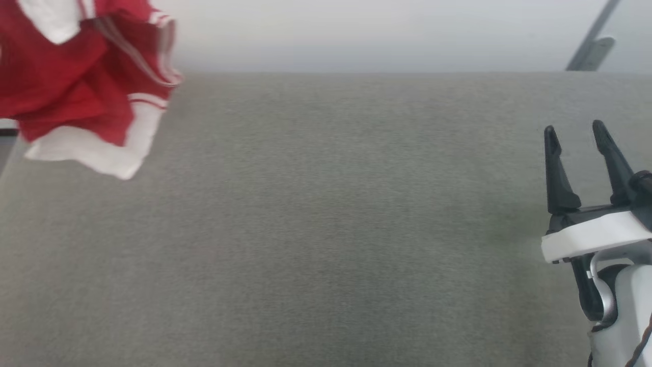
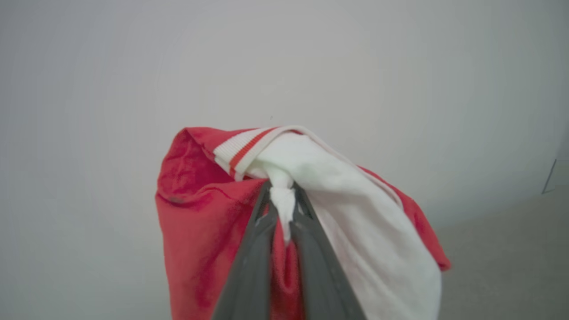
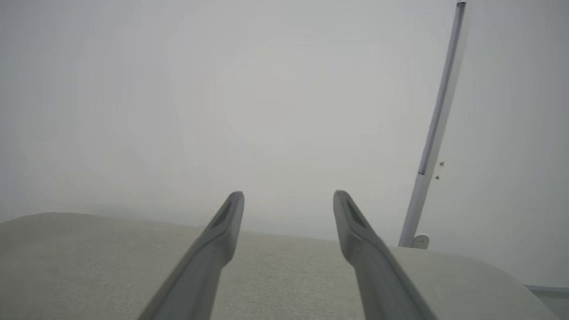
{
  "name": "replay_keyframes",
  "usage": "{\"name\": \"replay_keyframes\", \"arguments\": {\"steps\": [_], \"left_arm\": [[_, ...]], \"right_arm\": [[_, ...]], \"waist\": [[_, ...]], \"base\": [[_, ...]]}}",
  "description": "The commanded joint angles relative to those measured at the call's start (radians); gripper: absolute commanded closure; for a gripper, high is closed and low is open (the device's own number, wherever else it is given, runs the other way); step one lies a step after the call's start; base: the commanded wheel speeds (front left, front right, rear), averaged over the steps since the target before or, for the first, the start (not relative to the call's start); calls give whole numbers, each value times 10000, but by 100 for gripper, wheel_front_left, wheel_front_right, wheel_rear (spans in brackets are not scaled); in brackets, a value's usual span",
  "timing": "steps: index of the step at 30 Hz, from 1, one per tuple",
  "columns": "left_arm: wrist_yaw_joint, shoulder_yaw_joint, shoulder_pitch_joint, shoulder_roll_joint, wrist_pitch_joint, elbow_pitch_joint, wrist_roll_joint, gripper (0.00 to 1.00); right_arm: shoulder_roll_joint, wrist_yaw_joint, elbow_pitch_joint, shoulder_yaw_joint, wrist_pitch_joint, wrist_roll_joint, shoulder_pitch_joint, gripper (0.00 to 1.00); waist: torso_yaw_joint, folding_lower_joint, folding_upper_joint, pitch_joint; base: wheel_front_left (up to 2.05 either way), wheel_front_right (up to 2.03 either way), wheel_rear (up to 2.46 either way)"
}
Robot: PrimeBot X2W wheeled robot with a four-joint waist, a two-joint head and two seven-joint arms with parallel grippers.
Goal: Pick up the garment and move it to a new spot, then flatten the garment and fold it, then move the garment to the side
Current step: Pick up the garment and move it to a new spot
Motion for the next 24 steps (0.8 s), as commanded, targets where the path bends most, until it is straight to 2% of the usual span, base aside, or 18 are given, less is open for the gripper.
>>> {"name": "replay_keyframes", "arguments": {"steps": [1,5,10,17,20,24], "left_arm": [[224,-50,201,-113,252,-528,-62,100],[551,-270,302,-258,771,-1615,-84,100],[708,-615,88,-490,1198,-2325,68,100],[552,-1331,-555,-1328,1429,-2551,213,100],[479,-1606,-681,-1871,1389,-2488,25,100],[393,-1908,-523,-2193,1499,-2436,-109,100]], "right_arm": [[33,1,48,-88,-93,-84,-55,0],[125,1,142,-245,-191,-106,-196,0],[271,1,317,-279,-346,-109,-341,0],[477,1,700,-428,-654,-136,-500,0],[577,2,796,-424,-768,-150,-521,0],[595,1,971,-467,-877,-113,-562,0]], "waist": [[-457,0,0,63],[-1138,0,0,207],[-1878,0,0,416],[-2759,0,0,875],[-2934,0,0,1045],[-2996,0,0,1226]], "base": [[0,0,0],[0,0,0],[0,0,0],[0,0,0],[0,0,0],[0,0,0]]}}
